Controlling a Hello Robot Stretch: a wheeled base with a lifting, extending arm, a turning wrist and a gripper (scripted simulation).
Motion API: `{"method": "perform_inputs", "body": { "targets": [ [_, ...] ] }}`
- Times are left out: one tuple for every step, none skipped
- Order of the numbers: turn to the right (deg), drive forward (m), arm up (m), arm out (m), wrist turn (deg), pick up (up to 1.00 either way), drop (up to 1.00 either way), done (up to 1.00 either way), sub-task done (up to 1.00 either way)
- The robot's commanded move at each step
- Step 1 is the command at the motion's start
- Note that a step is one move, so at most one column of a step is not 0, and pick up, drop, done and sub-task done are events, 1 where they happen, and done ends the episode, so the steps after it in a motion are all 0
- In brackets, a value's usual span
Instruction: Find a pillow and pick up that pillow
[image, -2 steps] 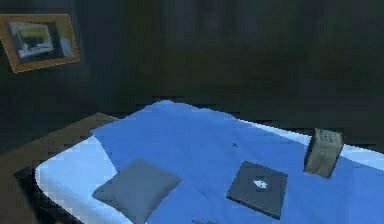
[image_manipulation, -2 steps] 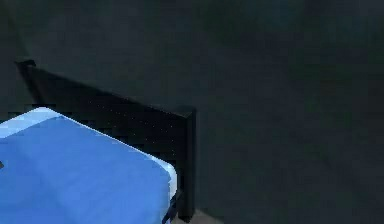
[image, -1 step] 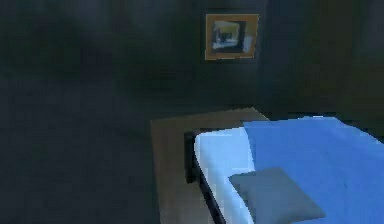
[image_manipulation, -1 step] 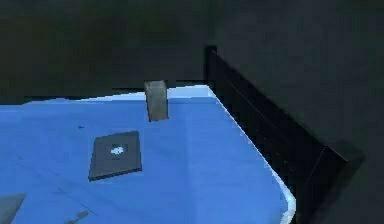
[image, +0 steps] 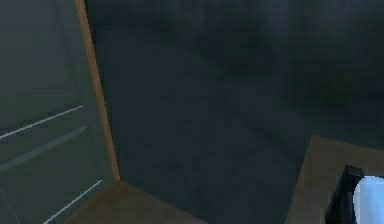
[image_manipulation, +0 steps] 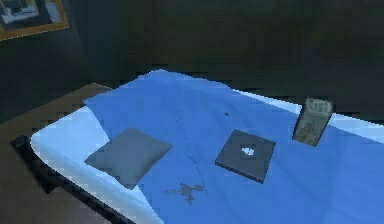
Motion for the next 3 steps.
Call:
{"method": "perform_inputs", "body": {
  "targets": [
    [-15.0, 0.00, 0.00, 0.00, 0.0, 0.00, 0.00, 0.00, 0.00],
    [0.0, 0.00, 0.50, 0.00, 0.0, 0.00, 0.00, 0.00, 0.00],
    [0.0, 0.00, 0.24, 0.00, 0.0, 0.00, 0.00, 0.00, 0.00]
  ]
}}
